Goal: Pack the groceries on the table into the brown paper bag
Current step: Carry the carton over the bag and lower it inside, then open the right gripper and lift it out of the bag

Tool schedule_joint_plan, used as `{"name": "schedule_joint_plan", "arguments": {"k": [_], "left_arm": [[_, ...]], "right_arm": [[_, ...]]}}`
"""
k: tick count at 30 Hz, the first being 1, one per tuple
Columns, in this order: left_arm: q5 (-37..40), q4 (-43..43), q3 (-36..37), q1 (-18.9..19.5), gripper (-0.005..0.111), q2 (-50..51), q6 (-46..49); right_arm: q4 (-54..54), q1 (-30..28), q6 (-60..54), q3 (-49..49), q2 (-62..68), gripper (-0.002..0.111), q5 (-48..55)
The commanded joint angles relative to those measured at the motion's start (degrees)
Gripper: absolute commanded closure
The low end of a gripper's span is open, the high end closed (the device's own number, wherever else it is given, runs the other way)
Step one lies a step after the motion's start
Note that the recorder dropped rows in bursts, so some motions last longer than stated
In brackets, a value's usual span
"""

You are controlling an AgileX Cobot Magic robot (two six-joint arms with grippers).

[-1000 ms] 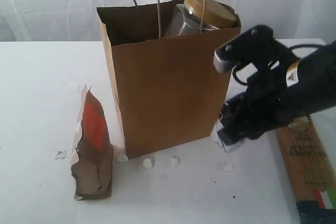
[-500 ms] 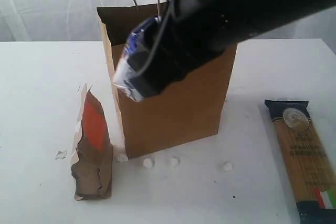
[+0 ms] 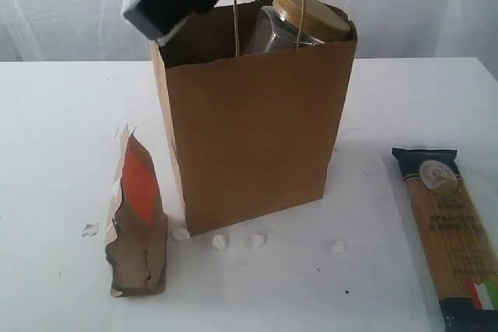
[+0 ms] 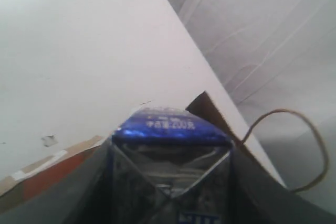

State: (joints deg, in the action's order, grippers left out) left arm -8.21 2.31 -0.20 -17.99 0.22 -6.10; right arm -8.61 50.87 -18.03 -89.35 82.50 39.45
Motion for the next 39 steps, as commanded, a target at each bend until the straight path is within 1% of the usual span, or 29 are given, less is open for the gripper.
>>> {"name": "schedule_joint_plan", "arguments": {"k": [1,11,18,24,29,31,32,34,36,38,39], "left_arm": [[-0.28,0.43,0.2,0.15,0.107,-0.22,0.11],[-0.28,0.43,0.2,0.15,0.107,-0.22,0.11],[-0.28,0.43,0.2,0.15,0.107,-0.22,0.11],[-0.28,0.43,0.2,0.15,0.107,-0.22,0.11],[-0.28,0.43,0.2,0.15,0.107,-0.22,0.11],[-0.28,0.43,0.2,0.15,0.107,-0.22,0.11],[-0.28,0.43,0.2,0.15,0.107,-0.22,0.11],[-0.28,0.43,0.2,0.15,0.107,-0.22,0.11],[-0.28,0.43,0.2,0.15,0.107,-0.22,0.11],[-0.28,0.43,0.2,0.15,0.107,-0.22,0.11],[-0.28,0.43,0.2,0.15,0.107,-0.22,0.11]], "right_arm": [[-7.95,-0.46,0.48,-3.55,1.69,0.108,-1.8],[-7.69,-4.65,3.2,-4.59,7.01,0.108,0.12],[-5.07,-4.75,3.2,-4.59,10.19,0.108,1.56],[-5.07,-5.24,3.2,-4.59,12.06,0.108,3.39],[-4.96,-5.24,5.62,-4.59,12.18,0.107,3.39],[-4.96,-5.24,5.84,-4.63,12.18,0.101,3.39],[-4.96,-5.24,5.84,-4.73,12.18,0.095,3.68],[-4.7,-5.24,5.84,-4.73,12.18,0.079,3.8],[-3.98,-5.24,5.84,-4.73,12.18,0.06,4.1],[-3.85,-5.24,5.84,-4.73,12.18,0.047,4.59],[-3.85,-5.24,5.84,-4.73,12.18,0.044,5.05]]}}
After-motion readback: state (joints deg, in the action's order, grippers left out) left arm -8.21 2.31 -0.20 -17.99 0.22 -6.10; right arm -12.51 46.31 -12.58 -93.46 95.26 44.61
